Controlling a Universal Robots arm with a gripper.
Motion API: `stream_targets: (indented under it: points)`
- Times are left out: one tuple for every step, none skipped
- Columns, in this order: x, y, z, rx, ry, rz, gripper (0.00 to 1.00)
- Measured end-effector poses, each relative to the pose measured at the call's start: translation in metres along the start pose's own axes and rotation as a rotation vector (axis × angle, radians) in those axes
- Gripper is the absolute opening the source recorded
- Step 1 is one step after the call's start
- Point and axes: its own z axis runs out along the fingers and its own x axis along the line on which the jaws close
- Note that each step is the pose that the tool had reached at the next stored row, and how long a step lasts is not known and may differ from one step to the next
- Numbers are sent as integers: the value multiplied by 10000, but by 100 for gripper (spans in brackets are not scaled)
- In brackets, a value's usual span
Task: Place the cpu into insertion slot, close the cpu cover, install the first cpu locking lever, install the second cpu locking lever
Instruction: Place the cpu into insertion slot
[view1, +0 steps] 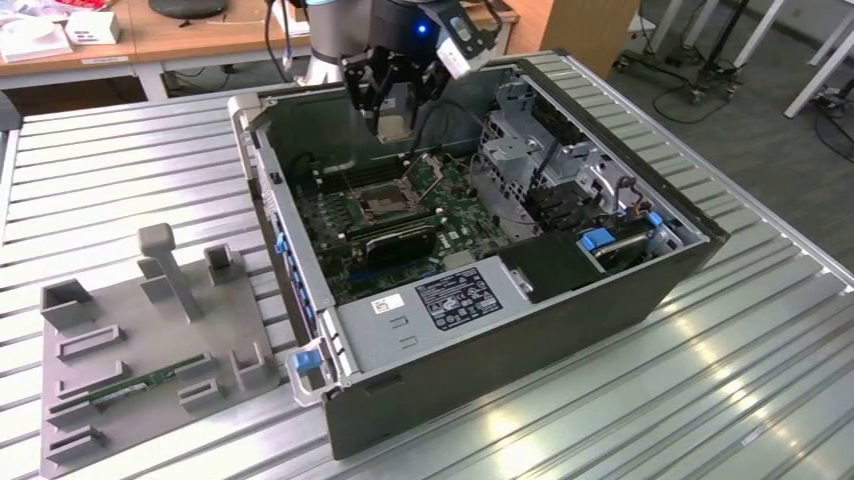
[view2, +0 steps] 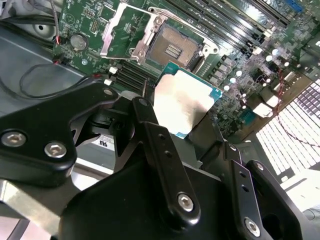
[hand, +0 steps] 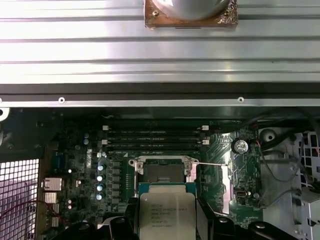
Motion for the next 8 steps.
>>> stream_targets:
  points:
    - [0,-2,14,4,0,-1,54]
    - [-1,-2,21,20,0,-1,54]
    - [0,-3,26,45,0,1,54]
    - [0,-4,31,74,-1,1,54]
    - [0,-4,34,107,-2,1,54]
    - [0,-5,35,124,-2,2,54]
    - [0,-5,35,125,-3,1,54]
    - [0,-5,34,127,-3,1,54]
